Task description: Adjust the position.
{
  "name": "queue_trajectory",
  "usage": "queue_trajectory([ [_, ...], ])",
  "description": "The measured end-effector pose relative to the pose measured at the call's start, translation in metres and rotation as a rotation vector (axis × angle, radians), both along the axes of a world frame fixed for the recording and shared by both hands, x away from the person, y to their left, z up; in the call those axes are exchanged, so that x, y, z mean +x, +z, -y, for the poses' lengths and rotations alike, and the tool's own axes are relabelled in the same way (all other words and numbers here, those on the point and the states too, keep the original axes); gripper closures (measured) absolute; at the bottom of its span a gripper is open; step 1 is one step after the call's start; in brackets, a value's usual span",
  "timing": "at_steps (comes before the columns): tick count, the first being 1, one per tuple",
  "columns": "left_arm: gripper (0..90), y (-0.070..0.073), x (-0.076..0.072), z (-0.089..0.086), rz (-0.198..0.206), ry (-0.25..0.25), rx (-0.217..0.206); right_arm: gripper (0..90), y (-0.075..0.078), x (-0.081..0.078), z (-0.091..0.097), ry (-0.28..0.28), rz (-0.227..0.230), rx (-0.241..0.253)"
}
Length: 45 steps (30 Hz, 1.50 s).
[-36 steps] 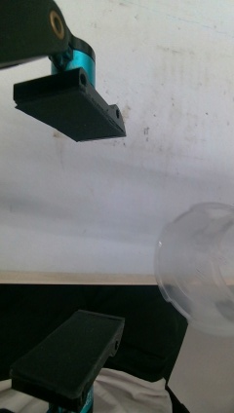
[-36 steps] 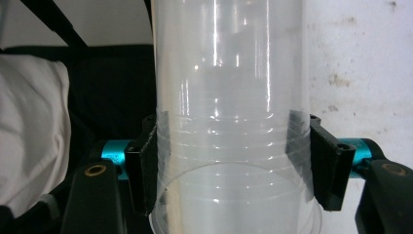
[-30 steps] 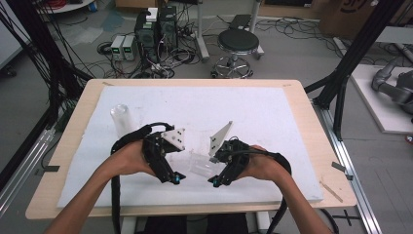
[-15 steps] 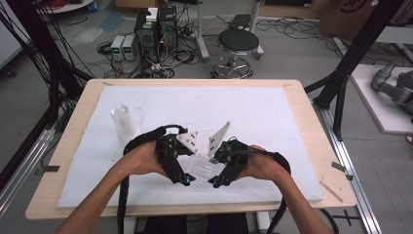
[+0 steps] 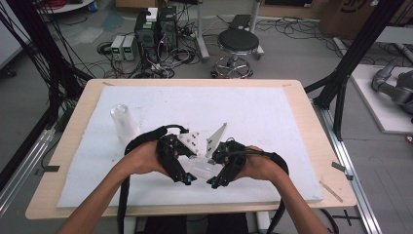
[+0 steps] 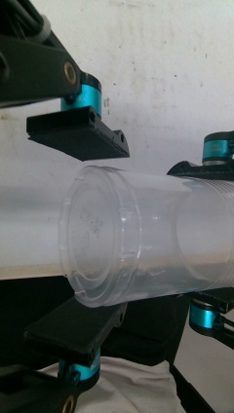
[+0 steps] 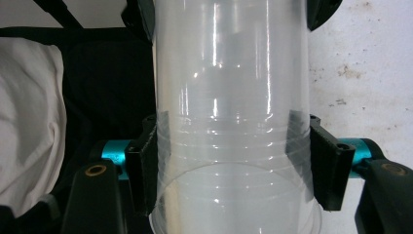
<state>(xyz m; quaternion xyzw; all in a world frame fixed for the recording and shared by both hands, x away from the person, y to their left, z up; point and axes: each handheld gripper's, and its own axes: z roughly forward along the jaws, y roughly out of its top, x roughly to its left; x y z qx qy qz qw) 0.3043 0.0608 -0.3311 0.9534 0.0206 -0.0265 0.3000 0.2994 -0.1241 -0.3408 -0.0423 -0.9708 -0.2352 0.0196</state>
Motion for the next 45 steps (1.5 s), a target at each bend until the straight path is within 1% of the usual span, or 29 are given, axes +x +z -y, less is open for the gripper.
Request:
queue_trajectory([
  [1, 29.8, 0.000, 0.000, 0.000, -0.004, -0.001, -0.003, 33.4, 0.000, 0.000, -0.001, 0.002, -0.001, 0.000],
  [2, 33.0, 0.000, 0.000, 0.000, 0.000, -0.014, 0.001, 33.5, 0.000, 0.001, -0.001, 0.004, -0.002, -0.001],
  [3, 35.3, 0.000, 0.000, 0.000, 0.000, -0.014, 0.001, 33.4, 0.000, 0.001, -0.002, 0.005, -0.002, 0.001],
  [4, 37.3, 0.000, 0.000, 0.000, 0.003, -0.020, -0.005, 33.5, 0.001, 0.001, -0.002, 0.004, -0.003, -0.001],
  [7, 40.8, 0.000, 0.001, -0.001, 0.003, -0.016, -0.004, 33.5, 0.000, 0.001, -0.002, 0.003, -0.002, -0.002],
  [10, 41.1, 0.000, 0.001, 0.000, 0.002, -0.020, -0.002, 33.6, 0.000, 0.001, -0.002, 0.009, 0.002, -0.004],
  [11, 41.4, 0.000, 0.001, 0.000, 0.004, -0.020, -0.001, 33.6, 0.000, 0.001, -0.002, 0.008, -0.008, -0.008],
  [13, 41.5, 0.000, 0.000, 0.000, 0.004, -0.019, -0.001, 33.6, 0.000, 0.001, -0.002, 0.008, -0.007, -0.008],
  [19, 41.7, 0.000, 0.001, -0.001, 0.006, -0.017, -0.005, 32.6, 0.000, 0.001, -0.002, 0.010, 0.002, 0.004],
  [20, 41.7, 0.000, 0.000, -0.001, 0.001, -0.008, -0.012, 30.9, -0.001, 0.001, -0.001, 0.011, 0.002, 0.006],
  [21, 41.7, 0.000, 0.000, -0.001, 0.002, -0.011, -0.012, 28.3, -0.001, 0.002, -0.001, 0.008, -0.002, 0.009],
  [22, 41.7, 0.000, 0.000, -0.001, 0.002, -0.011, -0.012, 23.6, -0.002, 0.002, 0.000, 0.013, -0.013, 0.016],
  [23, 41.7, 0.000, 0.000, -0.001, 0.002, -0.008, -0.013, 23.6, -0.002, 0.002, 0.000, 0.013, -0.013, 0.016],
  [24, 41.7, 0.000, 0.000, -0.001, 0.004, -0.006, -0.014, 20.7, -0.003, 0.002, 0.000, 0.015, -0.018, 0.023],
  [25, 41.7, 0.000, 0.000, -0.002, 0.000, -0.001, -0.018, 20.2, -0.003, 0.003, 0.000, 0.019, -0.010, 0.030],
  [26, 41.7, 0.000, 0.000, -0.002, 0.002, -0.002, -0.015, 17.6, -0.004, 0.002, 0.000, 0.028, -0.010, 0.038],
  [28, 41.7, 0.000, 0.001, -0.002, 0.002, -0.003, -0.015, 16.1, -0.004, 0.002, 0.000, 0.029, -0.016, 0.037],
  [32, 41.7, 0.000, 0.000, -0.001, 0.005, -0.006, -0.015, 16.0, -0.003, 0.003, 0.000, 0.029, -0.006, 0.047],
  [33, 41.7, 0.000, 0.000, -0.001, 0.008, -0.012, -0.011, 15.9, -0.002, 0.003, 0.000, 0.026, -0.011, 0.052],
  [34, 41.7, 0.000, 0.000, -0.001, 0.011, -0.017, -0.008, 14.9, -0.002, 0.004, -0.001, 0.037, 0.008, 0.065],
  [35, 41.7, 0.000, -0.001, -0.001, 0.006, -0.007, -0.019, 14.8, -0.002, 0.005, 0.000, 0.037, 0.008, 0.068],
  [36, 41.7, 0.000, -0.001, -0.002, 0.004, -0.007, -0.024, 14.8, -0.001, 0.004, 0.000, 0.034, 0.011, 0.070],
  [37, 41.7, -0.001, -0.001, -0.003, -0.006, 0.002, -0.054, 14.8, 0.000, 0.004, 0.001, 0.033, 0.009, 0.082],
  [38, 41.7, -0.001, -0.001, -0.003, -0.006, 0.002, -0.054, 14.8, 0.002, 0.003, 0.002, 0.031, 0.011, 0.087],
  [40, 41.7, -0.004, -0.002, -0.005, -0.017, 0.012, -0.083, 14.8, 0.004, 0.003, 0.003, 0.025, 0.018, 0.106],
  [41, 41.7, -0.006, -0.001, -0.007, -0.016, 0.012, -0.094, 14.7, 0.005, 0.003, 0.005, 0.027, 0.020, 0.122],
  [42, 41.7, -0.009, -0.001, -0.008, -0.016, 0.013, -0.099, 14.7, 0.005, 0.003, 0.005, 0.027, 0.020, 0.122],
  [44, 41.6, -0.015, -0.002, -0.012, -0.010, 0.020, -0.123, 14.8, 0.007, 0.003, 0.008, 0.019, 0.030, 0.159],
  [45, 41.6, -0.019, -0.002, -0.016, -0.015, 0.033, -0.142, 14.7, 0.008, 0.003, 0.010, 0.019, 0.031, 0.176],
])
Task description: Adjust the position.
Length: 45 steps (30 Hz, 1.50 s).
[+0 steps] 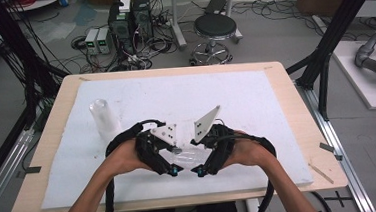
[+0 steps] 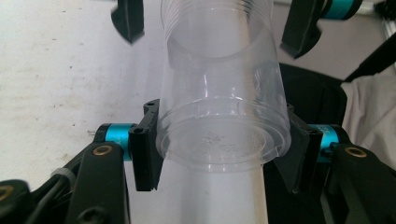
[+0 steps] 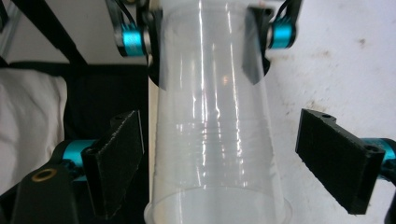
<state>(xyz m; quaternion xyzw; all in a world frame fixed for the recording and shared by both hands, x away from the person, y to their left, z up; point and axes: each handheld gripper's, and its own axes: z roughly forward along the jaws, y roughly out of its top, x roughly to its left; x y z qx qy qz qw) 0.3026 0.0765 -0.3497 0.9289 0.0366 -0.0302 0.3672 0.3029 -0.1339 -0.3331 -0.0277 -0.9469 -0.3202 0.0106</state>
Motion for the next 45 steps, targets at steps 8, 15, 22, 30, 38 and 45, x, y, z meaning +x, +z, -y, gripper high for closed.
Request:
queue_trajectory([
  [8, 41.7, -0.014, -0.001, -0.021, 0.033, 0.043, -0.148, 14.8, 0.007, 0.002, 0.020, -0.035, 0.023, 0.181],
  [15, 41.6, -0.029, 0.000, -0.035, 0.011, 0.063, -0.280, 14.8, 0.007, 0.002, 0.033, -0.069, 0.036, 0.306],
  [22, 41.7, -0.034, -0.002, -0.046, 0.034, 0.079, -0.432, 14.8, 0.000, 0.000, 0.046, -0.109, 0.031, 0.423],
  [30, 41.7, -0.040, -0.004, -0.049, 0.049, 0.091, -0.546, 14.9, -0.009, -0.004, 0.057, -0.123, 0.024, 0.531],
  [38, 41.7, -0.051, -0.004, -0.053, 0.036, 0.119, -0.638, 14.8, -0.018, -0.008, 0.060, -0.115, 0.011, 0.579],
  [45, 41.7, -0.052, -0.005, -0.056, 0.037, 0.125, -0.665, 14.9, -0.027, -0.008, 0.057, -0.111, -0.004, 0.605],
])
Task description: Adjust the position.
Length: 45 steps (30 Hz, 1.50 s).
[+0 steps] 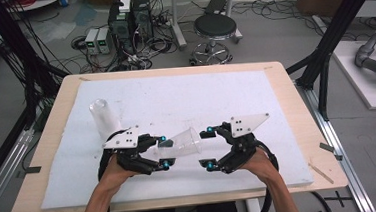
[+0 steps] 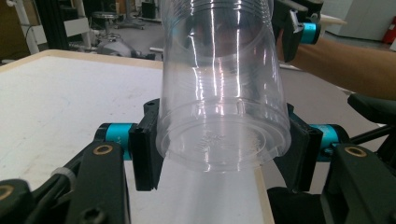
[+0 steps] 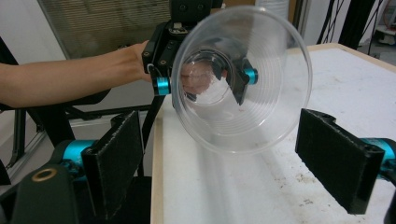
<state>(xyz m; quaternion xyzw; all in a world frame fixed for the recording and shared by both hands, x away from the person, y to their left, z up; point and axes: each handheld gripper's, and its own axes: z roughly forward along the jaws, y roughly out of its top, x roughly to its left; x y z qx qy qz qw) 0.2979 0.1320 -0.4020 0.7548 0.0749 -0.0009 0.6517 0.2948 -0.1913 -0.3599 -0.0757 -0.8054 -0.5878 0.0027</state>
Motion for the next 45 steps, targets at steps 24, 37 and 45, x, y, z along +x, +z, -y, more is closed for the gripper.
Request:
queue_trajectory([
  [24, 41.7, 0.005, -0.004, 0.002, 0.025, -0.012, -0.020, 14.9, -0.013, 0.004, -0.005, -0.005, -0.033, 0.027],
  [37, 41.7, 0.007, -0.004, 0.006, 0.036, -0.021, -0.029, 14.9, -0.019, 0.005, -0.013, 0.014, -0.049, 0.037],
  [45, 41.7, 0.007, -0.005, 0.010, 0.037, -0.035, -0.028, 14.9, -0.018, 0.005, -0.021, 0.031, -0.048, 0.059],
])
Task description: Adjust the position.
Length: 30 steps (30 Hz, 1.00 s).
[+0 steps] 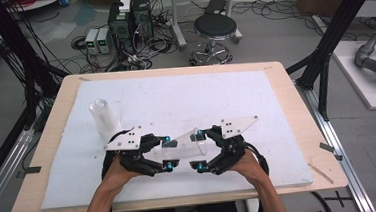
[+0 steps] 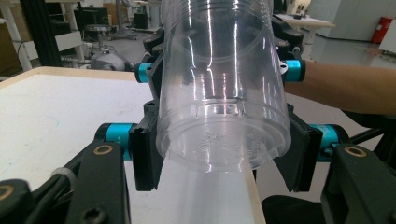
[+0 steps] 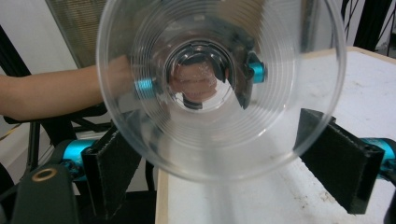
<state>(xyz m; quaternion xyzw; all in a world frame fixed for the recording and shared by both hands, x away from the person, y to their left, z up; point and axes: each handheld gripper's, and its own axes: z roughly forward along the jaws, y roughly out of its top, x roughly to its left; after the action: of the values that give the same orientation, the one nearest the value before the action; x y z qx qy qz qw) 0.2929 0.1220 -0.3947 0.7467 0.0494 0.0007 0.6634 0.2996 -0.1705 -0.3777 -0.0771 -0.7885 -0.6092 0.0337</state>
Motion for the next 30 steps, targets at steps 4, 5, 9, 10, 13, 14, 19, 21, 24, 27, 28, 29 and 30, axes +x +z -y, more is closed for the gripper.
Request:
queue_trajectory([
  [4, 41.7, -0.0005, -0.0005, 0.0018, 0.002, -0.008, 0.001, 14.9, 0.0004, 0.0001, -0.0017, 0.005, -0.002, 0.012],
  [5, 41.7, -0.0006, -0.0005, 0.0019, 0.005, -0.009, 0.002, 14.9, 0.0006, 0.0003, -0.0020, 0.006, 0.001, 0.016],
  [9, 41.7, -0.0019, -0.0009, 0.0033, 0.003, -0.014, 0.001, 15.4, 0.0015, 0.0002, -0.0024, 0.014, 0.002, 0.034],
  [10, 41.7, -0.0023, -0.0010, 0.0038, 0.002, -0.016, 0.003, 15.4, 0.0019, -0.0001, -0.0025, 0.016, -0.001, 0.037],
  [13, 41.7, -0.0033, -0.0013, 0.0063, 0.005, -0.026, 0.012, 15.9, 0.0032, -0.0004, -0.0031, 0.018, 0.001, 0.050],
  [14, 41.7, -0.0034, -0.0015, 0.0067, 0.003, -0.028, 0.014, 15.9, 0.0032, -0.0004, -0.0031, 0.018, 0.001, 0.050],
  [19, 41.7, -0.0037, -0.0013, 0.0078, 0.004, -0.032, 0.020, 21.9, 0.0040, -0.0011, -0.0019, 0.032, 0.004, 0.065],
  [21, 41.7, -0.0039, -0.0013, 0.0076, 0.002, -0.030, 0.025, 24.9, 0.0045, -0.0012, -0.0011, 0.038, 0.006, 0.076],
  [24, 41.7, -0.0039, -0.0014, 0.0075, 0.002, -0.032, 0.023, 26.8, 0.0048, -0.0015, -0.0008, 0.041, 0.018, 0.082],
  [27, 41.7, -0.0041, -0.0013, 0.0077, 0.000, -0.033, 0.024, 27.7, 0.0046, -0.0014, -0.0007, 0.042, 0.018, 0.082],
  [28, 41.7, -0.0041, -0.0013, 0.0078, -0.001, -0.032, 0.023, 27.9, 0.0046, -0.0017, -0.0005, 0.041, 0.015, 0.081],
  [29, 41.5, -0.0042, -0.0012, 0.0078, -0.002, -0.030, 0.023, 28.0, 0.0045, -0.0017, -0.0004, 0.041, 0.012, 0.081],
  [30, 41.2, -0.0042, -0.0014, 0.0080, -0.005, -0.028, 0.023, 28.1, 0.0044, -0.0017, -0.0004, 0.041, 0.011, 0.081],
])
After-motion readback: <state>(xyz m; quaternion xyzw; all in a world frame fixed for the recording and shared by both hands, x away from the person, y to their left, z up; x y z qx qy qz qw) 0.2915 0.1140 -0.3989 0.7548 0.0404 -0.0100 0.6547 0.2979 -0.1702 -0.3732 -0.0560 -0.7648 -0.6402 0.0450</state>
